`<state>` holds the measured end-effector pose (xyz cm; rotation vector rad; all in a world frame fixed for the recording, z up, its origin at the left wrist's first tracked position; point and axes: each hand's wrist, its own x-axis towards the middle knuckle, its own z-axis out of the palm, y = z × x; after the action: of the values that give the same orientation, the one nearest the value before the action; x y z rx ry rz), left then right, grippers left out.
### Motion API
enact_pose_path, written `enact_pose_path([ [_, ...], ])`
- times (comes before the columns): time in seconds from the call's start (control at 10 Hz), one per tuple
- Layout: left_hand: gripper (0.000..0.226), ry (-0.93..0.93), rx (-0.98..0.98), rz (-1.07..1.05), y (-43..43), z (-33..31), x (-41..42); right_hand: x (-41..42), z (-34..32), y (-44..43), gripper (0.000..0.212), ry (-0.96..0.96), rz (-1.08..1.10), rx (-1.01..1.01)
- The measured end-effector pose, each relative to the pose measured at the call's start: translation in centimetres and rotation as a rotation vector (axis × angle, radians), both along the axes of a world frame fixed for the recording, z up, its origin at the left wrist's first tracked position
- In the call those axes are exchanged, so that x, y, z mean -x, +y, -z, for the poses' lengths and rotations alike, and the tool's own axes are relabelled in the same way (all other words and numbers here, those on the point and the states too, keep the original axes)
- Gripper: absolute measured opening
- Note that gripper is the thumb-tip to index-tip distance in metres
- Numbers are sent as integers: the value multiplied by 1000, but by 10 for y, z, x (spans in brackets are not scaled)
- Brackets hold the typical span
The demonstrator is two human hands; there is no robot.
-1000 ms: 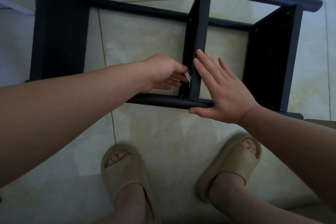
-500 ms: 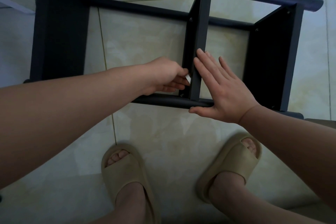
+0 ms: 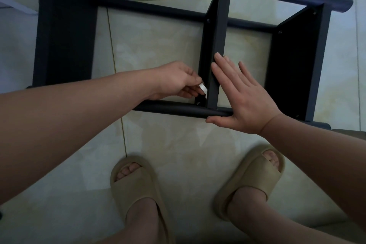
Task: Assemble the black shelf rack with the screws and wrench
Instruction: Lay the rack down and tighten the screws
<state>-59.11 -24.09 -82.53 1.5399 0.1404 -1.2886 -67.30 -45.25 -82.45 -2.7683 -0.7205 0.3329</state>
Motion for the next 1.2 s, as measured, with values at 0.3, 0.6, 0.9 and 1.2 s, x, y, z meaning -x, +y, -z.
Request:
enact_pose_path([
  [0.3,16,22,0,54,8,-1,-1,0,-2,0,110,10,1,3],
  [0.6,16,-63,-9,255,18,-4,0,0,-1,0,111,6,-1,-1],
  [0.9,16,-291,-111,495,19,-4,2,0,-1,0,110,17,4,-7],
  [1.2,9,-389,-205,627,21,-4,-14,0,0,0,110,13,3,-5],
])
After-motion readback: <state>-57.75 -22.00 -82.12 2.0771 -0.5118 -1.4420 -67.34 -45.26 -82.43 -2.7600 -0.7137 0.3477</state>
